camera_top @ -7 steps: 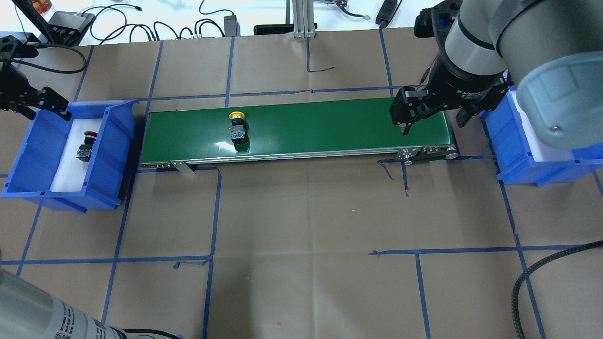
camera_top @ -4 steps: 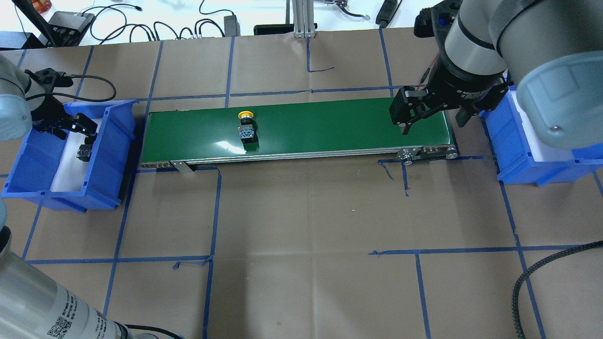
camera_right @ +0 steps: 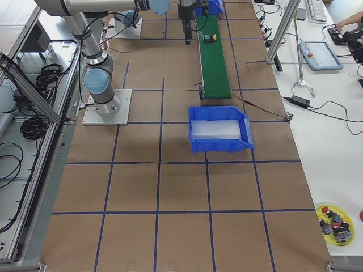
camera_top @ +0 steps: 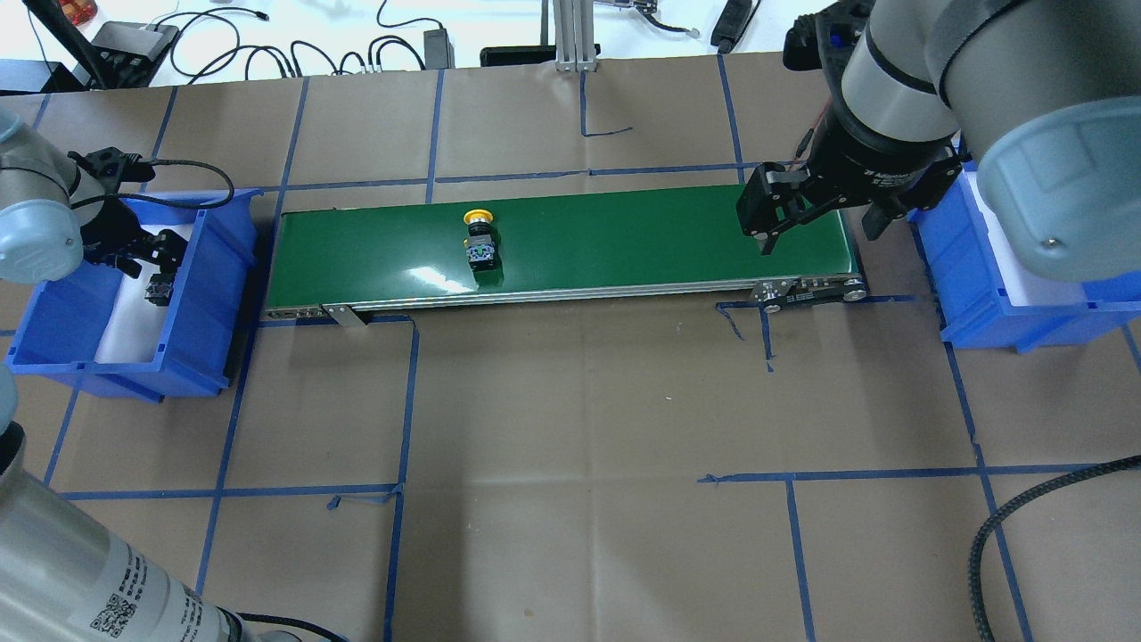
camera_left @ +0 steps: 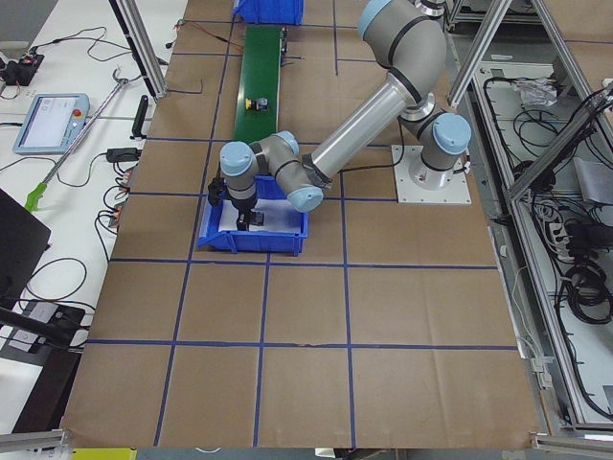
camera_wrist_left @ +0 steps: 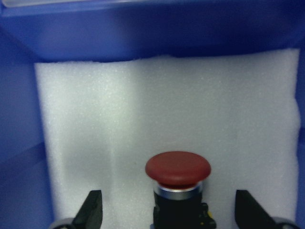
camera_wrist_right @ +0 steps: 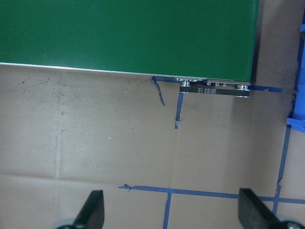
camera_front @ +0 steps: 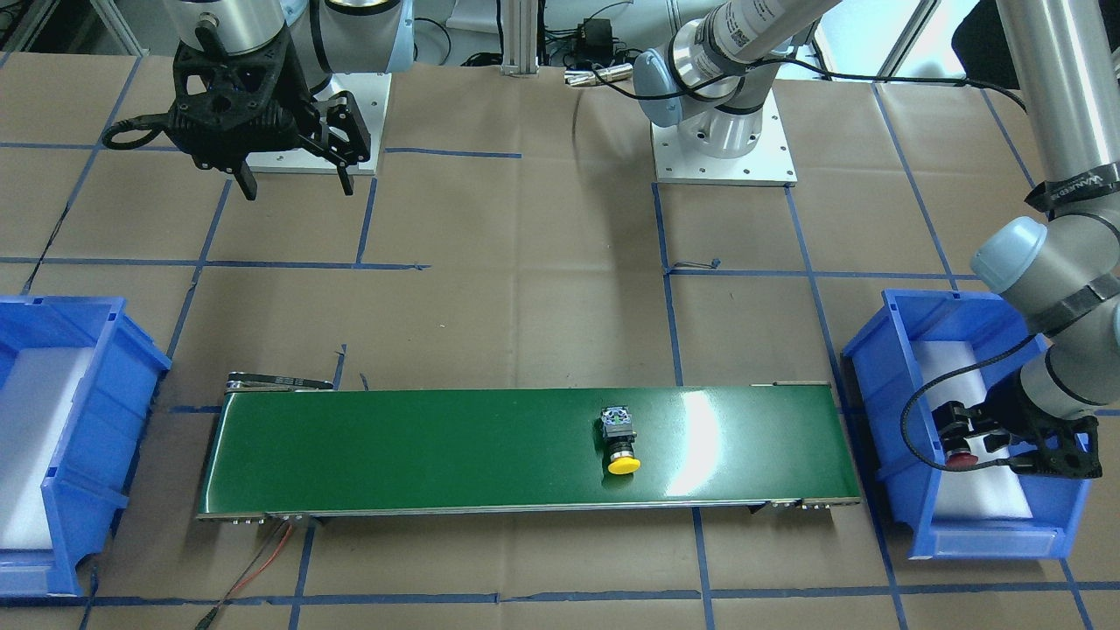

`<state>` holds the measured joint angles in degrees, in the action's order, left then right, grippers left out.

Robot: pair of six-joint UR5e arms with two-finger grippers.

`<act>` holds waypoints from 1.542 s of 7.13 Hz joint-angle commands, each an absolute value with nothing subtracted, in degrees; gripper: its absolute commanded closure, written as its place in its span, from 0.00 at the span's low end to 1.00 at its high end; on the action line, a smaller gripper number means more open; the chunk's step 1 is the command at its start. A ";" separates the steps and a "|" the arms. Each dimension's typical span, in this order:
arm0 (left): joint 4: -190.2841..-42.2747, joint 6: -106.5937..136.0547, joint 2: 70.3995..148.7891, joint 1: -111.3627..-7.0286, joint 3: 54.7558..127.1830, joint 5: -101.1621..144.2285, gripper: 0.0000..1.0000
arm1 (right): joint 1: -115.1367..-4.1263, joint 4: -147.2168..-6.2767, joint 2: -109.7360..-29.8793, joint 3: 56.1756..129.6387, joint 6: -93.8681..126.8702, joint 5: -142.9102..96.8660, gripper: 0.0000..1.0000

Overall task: Transport two buttons from left to right
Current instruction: 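Lower the left gripper and grasp the red button, then lift the red button and carry it to the conveyor belt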

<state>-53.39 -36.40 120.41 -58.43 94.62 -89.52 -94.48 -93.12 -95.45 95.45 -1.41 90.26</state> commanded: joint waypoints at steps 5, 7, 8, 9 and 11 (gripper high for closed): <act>-54.93 -36.39 118.74 -58.36 94.31 -89.82 1.00 | -94.48 -93.16 -95.45 95.45 -1.32 90.18 0.00; -62.54 -36.30 115.95 -58.36 90.98 -90.00 1.00 | -94.48 -93.16 -95.45 95.45 -1.32 90.18 0.00; -67.45 -36.30 113.67 -58.36 89.31 -90.17 1.00 | -94.48 -93.16 -95.45 95.45 -1.32 90.18 0.00; -72.20 -36.39 112.08 -58.36 87.12 -90.35 1.00 | -94.48 -93.16 -95.45 95.45 -1.32 90.18 0.00; -80.65 -36.30 110.22 -58.36 80.19 -91.58 1.00 | -94.48 -93.16 -95.45 95.45 -1.32 90.18 0.00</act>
